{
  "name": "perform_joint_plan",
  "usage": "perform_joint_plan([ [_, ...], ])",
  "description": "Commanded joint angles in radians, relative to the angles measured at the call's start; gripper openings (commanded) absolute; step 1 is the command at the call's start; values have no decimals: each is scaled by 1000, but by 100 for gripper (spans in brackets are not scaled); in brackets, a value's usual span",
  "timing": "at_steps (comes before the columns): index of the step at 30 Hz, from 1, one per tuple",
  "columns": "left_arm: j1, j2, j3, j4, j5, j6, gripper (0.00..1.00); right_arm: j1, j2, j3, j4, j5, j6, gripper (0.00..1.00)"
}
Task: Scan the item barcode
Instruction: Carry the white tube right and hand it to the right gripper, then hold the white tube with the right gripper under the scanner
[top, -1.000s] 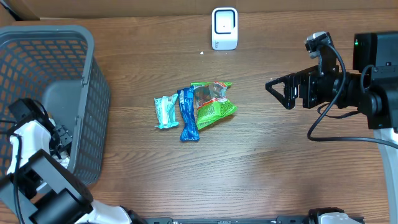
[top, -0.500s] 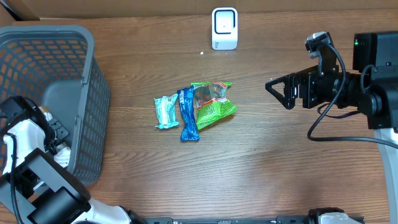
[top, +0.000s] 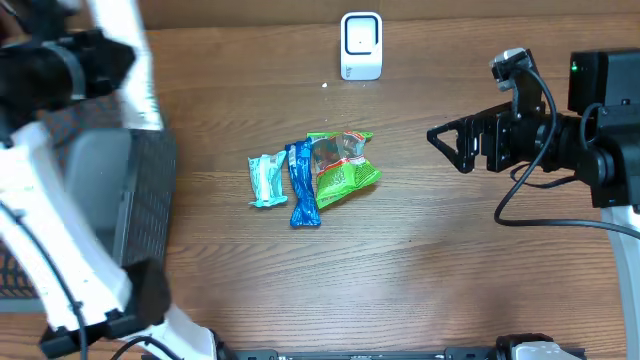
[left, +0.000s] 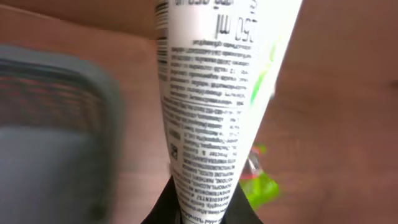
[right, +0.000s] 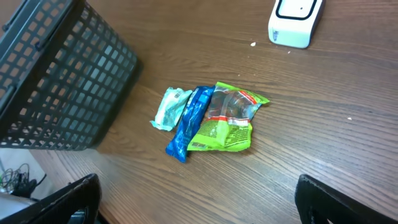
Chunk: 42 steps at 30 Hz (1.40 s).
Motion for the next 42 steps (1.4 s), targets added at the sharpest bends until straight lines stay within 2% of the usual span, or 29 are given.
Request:
perform_joint_plan([
  [1, -362, 36, -22, -21, -261, -208, 4, -3, -3, 18, 13, 169, 102, 98],
  [4, -613, 145, -63, 16, -370, -384, 4, -42, -3, 18, 13, 588, 354, 100],
  [5, -715, 239, -65, 65, -374, -443, 4, -90, -3, 18, 9, 641, 407, 100],
  [8, -882, 501, -65, 150, -369, -631, 4, -260, -3, 18, -28, 637, 420, 100],
  [11, -967, 680, -65, 200, -364, -850, 4, -318, -3, 18, -67, 622, 419, 100],
  [13, -1003, 762, -65, 259, -363, -902, 4, -318, -3, 18, -74, 620, 419, 100],
  [15, -1025, 810, -65, 323, -364, -901, 4, -318, -3, 18, -80, 614, 419, 100],
  [16, -1025, 810, -65, 357, -364, -882, 8, -318, -3, 18, -80, 603, 418, 100],
  [17, -1025, 810, -65, 397, -363, -824, 21, -318, -3, 18, -80, 592, 418, 100],
  [18, -1025, 810, -65, 435, -363, -737, 41, -317, -3, 18, -80, 592, 418, 100],
  [19, -1024, 810, -65, 457, -362, -644, 57, -317, -3, 18, -80, 592, 415, 100],
  [20, -1024, 809, -63, 455, -363, -562, 66, -317, -3, 18, -80, 592, 415, 100],
  [23, -1009, 753, 15, 446, -385, -350, 68, -317, 8, 18, -80, 568, 400, 100],
  [24, -978, 666, 103, 417, -451, -298, 69, -317, 35, 18, -80, 482, 327, 100],
  [26, -875, 455, 229, 347, -462, -208, 71, -317, 137, 18, -98, 327, 227, 100],
  [29, -710, 226, 236, 182, -444, -200, 70, -304, 341, 16, -121, 131, 122, 99],
  [32, -599, 197, 232, -3, -444, -182, 72, -245, 516, 11, -109, 125, 69, 88],
  [33, -582, 199, 217, -27, -445, -182, 73, -222, 548, 3, -90, 125, 69, 88],
  [35, -563, 201, 172, -35, -445, -182, 75, -166, 596, -21, -30, 126, 69, 82],
  [36, -560, 201, 157, -29, -445, -182, 76, -136, 601, -54, 29, 131, 70, 72],
  [39, -536, 201, 162, 16, -433, -180, 82, -94, 601, -161, 196, 171, 82, 72],
  [41, -434, 201, 162, 25, -263, -156, 84, -79, 601, -327, 383, 170, 111, 75],
  [42, -391, 201, 159, 18, -240, -156, 84, -79, 601, -352, 410, 171, 124, 75],
])
